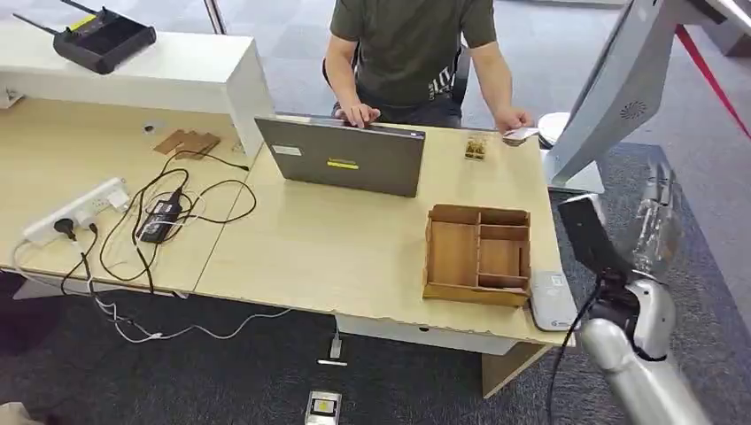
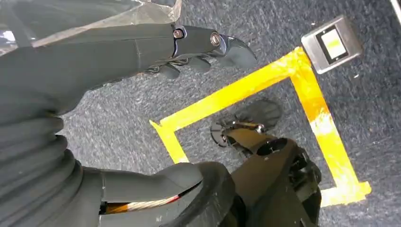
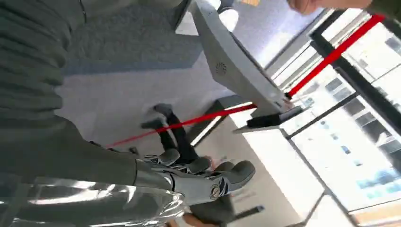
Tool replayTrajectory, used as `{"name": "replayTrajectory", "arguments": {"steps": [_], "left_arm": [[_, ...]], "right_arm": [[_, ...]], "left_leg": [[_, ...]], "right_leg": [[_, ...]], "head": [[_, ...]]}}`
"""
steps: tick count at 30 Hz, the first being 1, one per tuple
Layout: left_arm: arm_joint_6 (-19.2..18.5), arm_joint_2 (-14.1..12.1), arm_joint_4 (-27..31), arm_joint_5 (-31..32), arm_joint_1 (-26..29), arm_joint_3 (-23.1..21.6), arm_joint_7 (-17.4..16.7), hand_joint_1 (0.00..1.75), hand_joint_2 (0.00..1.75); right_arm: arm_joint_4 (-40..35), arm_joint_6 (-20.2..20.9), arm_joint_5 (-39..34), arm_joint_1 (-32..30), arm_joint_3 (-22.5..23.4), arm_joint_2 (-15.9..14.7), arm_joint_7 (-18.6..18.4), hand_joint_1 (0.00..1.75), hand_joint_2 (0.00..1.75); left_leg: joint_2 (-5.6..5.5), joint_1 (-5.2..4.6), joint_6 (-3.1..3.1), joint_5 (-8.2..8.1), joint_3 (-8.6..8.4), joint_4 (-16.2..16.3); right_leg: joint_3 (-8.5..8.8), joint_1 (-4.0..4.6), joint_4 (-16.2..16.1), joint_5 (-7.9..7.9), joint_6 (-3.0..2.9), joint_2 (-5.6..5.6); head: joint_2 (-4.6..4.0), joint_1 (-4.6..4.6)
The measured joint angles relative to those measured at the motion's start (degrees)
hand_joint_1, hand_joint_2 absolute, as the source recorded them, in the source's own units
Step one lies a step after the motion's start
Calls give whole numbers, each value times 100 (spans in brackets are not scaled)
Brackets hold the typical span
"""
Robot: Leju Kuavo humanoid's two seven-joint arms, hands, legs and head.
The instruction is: Pass the card to the sensor for recognition and then transmit it.
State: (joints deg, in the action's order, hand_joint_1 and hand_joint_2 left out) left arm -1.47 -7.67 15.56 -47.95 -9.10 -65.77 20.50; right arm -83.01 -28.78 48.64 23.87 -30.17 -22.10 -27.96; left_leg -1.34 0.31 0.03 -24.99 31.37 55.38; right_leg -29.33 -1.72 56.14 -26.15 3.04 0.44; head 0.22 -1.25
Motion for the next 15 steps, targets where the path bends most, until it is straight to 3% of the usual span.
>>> {"name": "replayTrajectory", "arguments": {"steps": [6, 15], "left_arm": [[-76, 26, 2, -4, -33, -7, -57, 0, 175], [-219, 42, 4, 90, -106, -15, -199, 0, 175]], "right_arm": [[18, 629, 959, 433, -837, 48, -310, 0, 175], [413, 1208, 1601, 942, -1565, 407, -502, 0, 175]], "left_leg": [[0, 1, 0, 0, 6, 0], [0, 3, 0, 0, 12, 0]], "right_leg": [[-5, 1, 0, 0, 0, 0], [-13, 2, 0, 0, 0, 1]], "head": [[0, 0], [0, 0]]}}
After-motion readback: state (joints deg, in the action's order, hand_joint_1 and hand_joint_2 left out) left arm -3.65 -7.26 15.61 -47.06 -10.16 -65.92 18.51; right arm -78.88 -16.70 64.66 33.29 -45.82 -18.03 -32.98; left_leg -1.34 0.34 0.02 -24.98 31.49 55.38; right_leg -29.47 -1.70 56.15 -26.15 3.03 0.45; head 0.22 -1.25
